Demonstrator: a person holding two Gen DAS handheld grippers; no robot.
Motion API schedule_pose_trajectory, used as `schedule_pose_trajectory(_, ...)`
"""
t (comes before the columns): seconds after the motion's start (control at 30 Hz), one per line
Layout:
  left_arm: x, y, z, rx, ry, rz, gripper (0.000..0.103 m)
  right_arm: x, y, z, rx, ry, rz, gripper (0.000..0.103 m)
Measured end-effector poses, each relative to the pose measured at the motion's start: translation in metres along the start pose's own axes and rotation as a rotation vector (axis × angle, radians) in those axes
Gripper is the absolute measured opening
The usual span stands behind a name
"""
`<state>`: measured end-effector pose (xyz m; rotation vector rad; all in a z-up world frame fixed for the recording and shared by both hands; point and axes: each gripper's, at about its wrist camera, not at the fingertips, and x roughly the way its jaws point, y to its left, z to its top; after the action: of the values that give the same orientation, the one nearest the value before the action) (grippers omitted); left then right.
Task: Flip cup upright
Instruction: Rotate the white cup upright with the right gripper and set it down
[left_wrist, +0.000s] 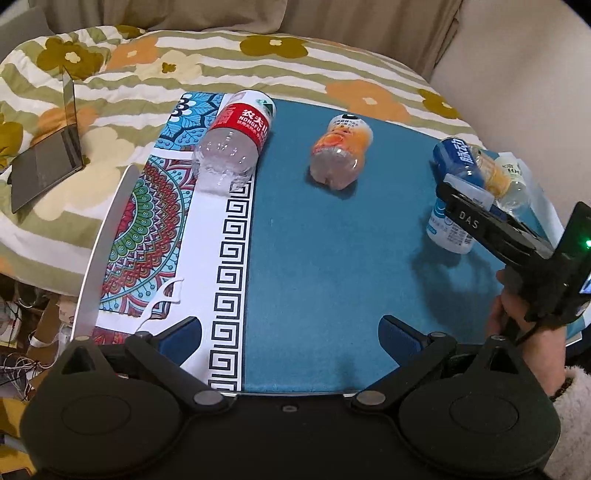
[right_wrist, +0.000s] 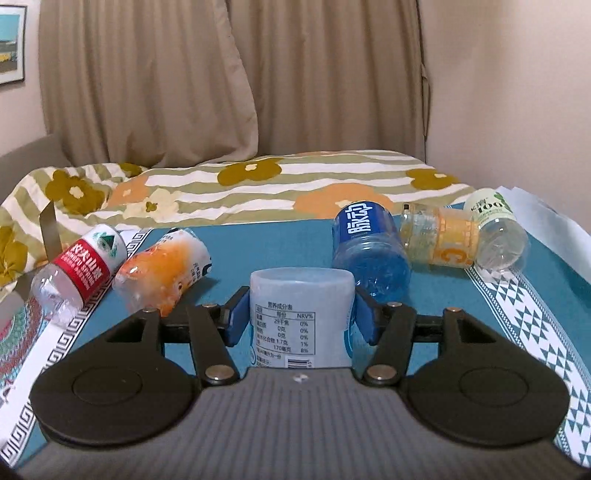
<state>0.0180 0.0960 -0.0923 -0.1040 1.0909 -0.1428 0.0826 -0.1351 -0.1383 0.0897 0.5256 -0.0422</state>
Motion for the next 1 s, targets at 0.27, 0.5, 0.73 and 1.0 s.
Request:
schedule_pose_trajectory(0.27, -0.001, -0.011, 0.001, 0.032, -0.012, -0.017, 0.103, -0.019, 0.0, -0.011, -0.014, 0.027, 0.013, 0.074)
schedule_pose_trajectory(0.5, -0.001, -0.019, -0.001, 0.041, -0.007, -0.029, 0.103, -0.025, 0.0, -0.013, -0.026, 0.054, 0.023, 0.074)
schedule_pose_trajectory(0.73, -0.008, -0.024, -0.001, 0.038, -0.022, -0.034, 0.103, -0.018, -0.003, -0.008, -0.023, 0.14, 0.043, 0.096)
schedule_pose_trajectory(1.0, -0.028, -0.035, 0.004, 0.034, -0.081, -0.022, 0.103, -0.042, -0.016, 0.01, -0.004, 0.179, 0.075, 0.103)
